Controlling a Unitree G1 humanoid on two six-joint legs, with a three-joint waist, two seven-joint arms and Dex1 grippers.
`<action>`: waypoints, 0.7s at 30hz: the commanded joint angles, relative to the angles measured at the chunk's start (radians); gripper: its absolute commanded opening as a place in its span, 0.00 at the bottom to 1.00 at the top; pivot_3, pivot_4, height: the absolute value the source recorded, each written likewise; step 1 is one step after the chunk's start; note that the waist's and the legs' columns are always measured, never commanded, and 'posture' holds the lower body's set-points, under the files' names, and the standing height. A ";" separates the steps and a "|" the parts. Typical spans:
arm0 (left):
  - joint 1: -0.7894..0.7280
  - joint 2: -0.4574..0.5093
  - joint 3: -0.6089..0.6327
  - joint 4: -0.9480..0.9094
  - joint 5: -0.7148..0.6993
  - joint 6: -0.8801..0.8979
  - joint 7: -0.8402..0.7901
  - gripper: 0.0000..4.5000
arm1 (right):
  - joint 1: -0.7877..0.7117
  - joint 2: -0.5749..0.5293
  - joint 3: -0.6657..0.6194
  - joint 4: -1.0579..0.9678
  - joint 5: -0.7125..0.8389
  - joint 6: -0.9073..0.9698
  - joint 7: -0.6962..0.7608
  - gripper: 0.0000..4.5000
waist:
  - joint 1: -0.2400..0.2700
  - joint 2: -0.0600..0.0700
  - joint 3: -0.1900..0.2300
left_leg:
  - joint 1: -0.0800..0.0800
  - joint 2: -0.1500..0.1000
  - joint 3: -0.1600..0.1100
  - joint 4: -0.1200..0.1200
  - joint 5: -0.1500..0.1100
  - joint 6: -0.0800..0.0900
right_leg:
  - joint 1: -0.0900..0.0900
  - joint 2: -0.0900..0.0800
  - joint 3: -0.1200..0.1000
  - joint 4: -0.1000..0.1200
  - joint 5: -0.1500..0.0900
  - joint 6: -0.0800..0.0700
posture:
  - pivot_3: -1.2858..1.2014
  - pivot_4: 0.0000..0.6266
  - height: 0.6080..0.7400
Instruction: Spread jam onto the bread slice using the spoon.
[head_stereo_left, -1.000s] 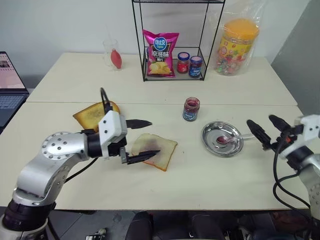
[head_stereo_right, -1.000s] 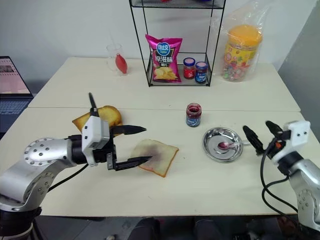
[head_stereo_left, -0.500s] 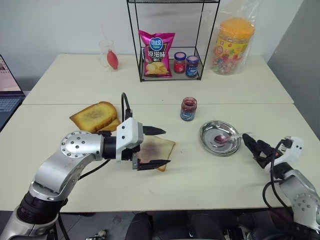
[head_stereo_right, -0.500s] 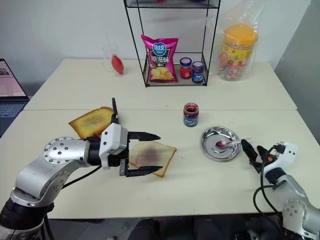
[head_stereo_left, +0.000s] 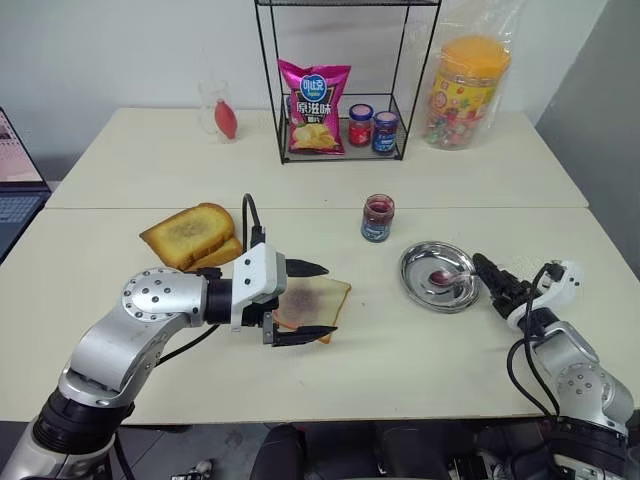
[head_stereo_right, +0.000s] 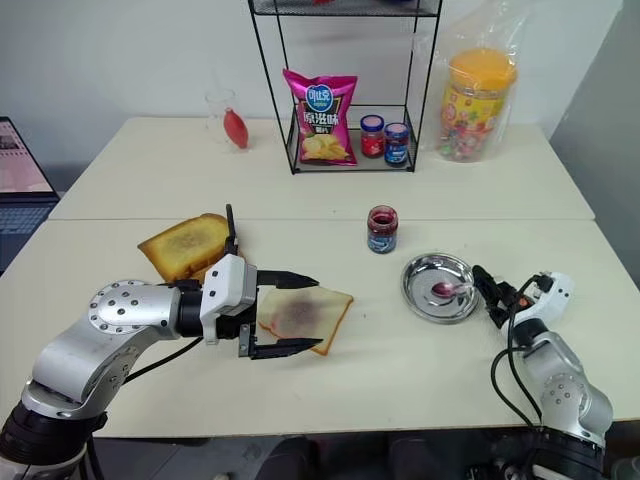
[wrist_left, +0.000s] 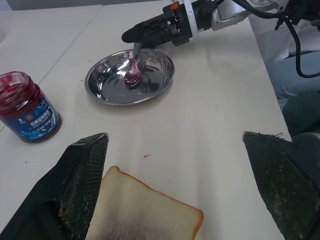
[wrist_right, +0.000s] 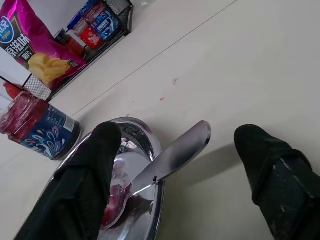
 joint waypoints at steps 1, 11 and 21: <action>0.003 0.006 0.015 -0.010 0.002 -0.018 -0.007 1.00 | -0.014 -0.007 -0.028 -0.019 0.049 0.001 0.000 0.65 | 0.000 0.000 0.000 | 0.000 0.000 0.000 0.000 0.000 0.000 | 0.000 0.000 0.000 0.000 0.000 0.000 | 0.52 0.24 1.00; 0.016 0.008 0.026 0.003 0.015 -0.027 -0.005 1.00 | -0.019 -0.023 -0.043 -0.044 0.124 0.026 -0.013 0.18 | 0.000 0.000 0.000 | 0.000 0.000 0.000 0.000 0.000 0.000 | 0.000 0.000 0.000 0.000 0.000 0.000 | 0.52 0.24 1.00; 0.025 -0.006 0.045 0.034 0.032 -0.037 0.031 1.00 | -0.055 -0.073 -0.022 -0.120 0.200 0.069 -0.004 0.01 | 0.001 0.000 0.000 | 0.000 0.000 0.000 0.000 0.000 0.000 | 0.000 0.000 0.000 0.000 0.000 0.001 | 0.52 0.24 1.00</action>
